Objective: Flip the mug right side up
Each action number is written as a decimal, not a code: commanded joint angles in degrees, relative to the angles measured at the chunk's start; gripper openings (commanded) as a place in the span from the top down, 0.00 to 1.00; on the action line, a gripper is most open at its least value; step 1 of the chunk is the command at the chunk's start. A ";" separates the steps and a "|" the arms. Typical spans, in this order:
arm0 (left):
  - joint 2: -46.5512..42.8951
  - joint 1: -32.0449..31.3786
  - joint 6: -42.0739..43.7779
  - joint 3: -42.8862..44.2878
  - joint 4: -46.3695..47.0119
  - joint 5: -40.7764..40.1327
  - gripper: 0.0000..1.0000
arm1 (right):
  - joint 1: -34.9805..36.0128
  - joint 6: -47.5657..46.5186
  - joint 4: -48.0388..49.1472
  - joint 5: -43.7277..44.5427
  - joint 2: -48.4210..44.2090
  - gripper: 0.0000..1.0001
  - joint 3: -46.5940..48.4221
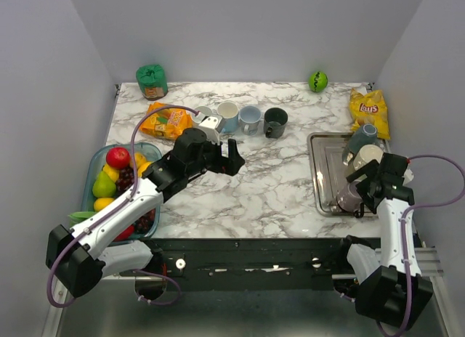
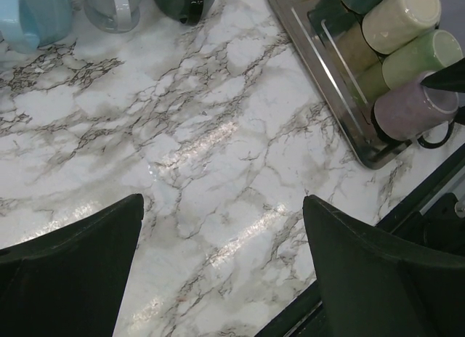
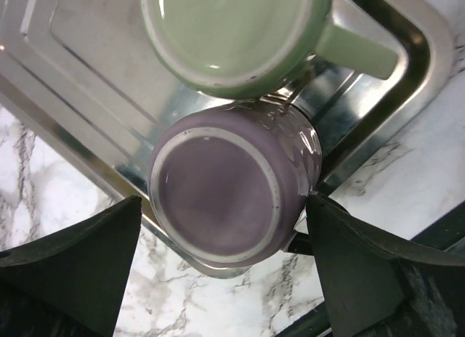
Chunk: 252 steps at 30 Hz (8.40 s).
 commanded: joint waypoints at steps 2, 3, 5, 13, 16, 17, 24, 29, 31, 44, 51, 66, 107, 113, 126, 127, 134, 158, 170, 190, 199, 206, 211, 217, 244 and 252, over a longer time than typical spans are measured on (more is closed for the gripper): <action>-2.68 0.06 0.41 -2.69 2.44 -1.38 0.01 | -0.47 2.38 4.90 -9.38 -0.82 0.00 -3.50; -2.85 0.15 0.32 -3.21 2.79 -1.46 0.01 | -0.47 2.29 6.39 -11.56 -1.08 0.00 -4.02; -3.21 0.06 -0.21 -3.39 2.97 -1.73 0.01 | -0.38 2.03 7.80 -13.07 -1.79 0.00 -5.70; -4.61 0.15 -1.53 -3.22 0.77 -4.80 0.01 | 0.14 -4.20 7.98 -14.75 -2.67 0.02 -5.53; -5.05 0.06 -2.14 -3.22 -0.11 -4.54 0.01 | 1.46 -5.17 8.33 -14.39 -1.62 0.07 -4.74; -5.05 0.15 -2.23 -3.22 -0.37 -4.63 0.01 | 1.99 -5.27 8.51 -14.31 -1.18 0.08 -4.56; -4.62 0.15 -2.41 -2.52 -0.90 -4.89 0.01 | 14.53 -4.04 9.74 -5.89 3.92 0.16 -2.27; -3.74 0.15 -1.88 -2.25 -1.08 -5.94 0.01 | 18.95 -4.30 11.32 1.41 6.47 0.20 -2.18; -3.65 0.15 -1.79 -2.43 -0.99 -6.82 0.01 | 19.66 -4.56 12.55 4.75 7.26 0.25 -2.27; -2.42 0.06 -1.44 -4.10 0.95 -6.03 0.01 | 22.30 -4.74 12.11 12.15 7.18 0.66 -2.45; -2.24 0.06 -1.79 -4.71 1.47 -5.42 0.01 | 22.47 -6.06 13.16 10.83 10.95 0.91 -1.31; -3.82 0.15 -3.72 -4.10 3.83 -3.57 0.01 | 27.30 -8.52 14.92 -2.07 7.01 0.99 8.18; 13.93 -8.37 -49.34 3.29 58.60 15.85 0.27 | 36.01 19.25 59.04 -38.74 -10.05 0.99 4.94; 15.60 -8.46 -52.76 3.73 63.69 16.11 0.47 | 36.18 20.66 63.43 -38.92 -10.40 0.99 2.13; 15.25 -8.46 -51.89 2.67 66.79 13.48 1.00 | 36.97 17.23 61.70 -39.45 -10.40 0.99 -0.25; 14.29 -8.46 -51.19 2.24 66.08 13.04 1.00 | 36.97 17.15 60.73 -39.18 -10.31 0.99 -0.25; 7.70 -8.46 -39.51 2.06 52.73 7.33 1.00 | 36.97 14.43 52.02 -32.52 -11.19 0.56 -0.25; 4.00 -6.45 -9.96 3.30 -5.03 -46.46 1.00 | 36.89 5.20 18.45 -8.78 -6.54 0.18 4.14; 13.22 3.92 -13.30 -1.89 -3.80 -40.68 1.00 | 36.89 0.80 10.80 3.96 -2.76 0.00 7.48; 15.51 10.35 -11.37 -11.04 5.17 -35.65 0.49 | 34.52 -10.98 2.80 26.12 0.58 0.00 13.90; 8.94 10.43 -14.18 -9.99 1.30 -36.45 0.09 | 31.53 -12.65 -1.25 30.60 3.22 0.00 14.17; 0.05 10.35 -15.15 -6.04 -5.11 -34.07 0.01 | 29.24 -9.93 -2.91 36.05 4.18 0.00 11.71; -5.04 10.43 -11.99 -3.14 -7.49 -29.42 0.01 | 27.49 -7.91 -4.85 39.04 7.52 0.00 12.93; -6.46 10.43 -5.67 1.08 -8.19 -20.54 0.01 | 22.40 -2.99 -2.83 36.15 11.48 0.00 12.67; -2.06 10.70 -4.52 5.40 -9.86 -14.30 0.01 | -10.13 1.05 13.97 12.49 2.51 0.01 -0.44; -1.89 11.05 -5.13 3.55 -8.90 -13.51 0.01 | -15.49 7.65 5.69 14.97 11.57 0.11 1.25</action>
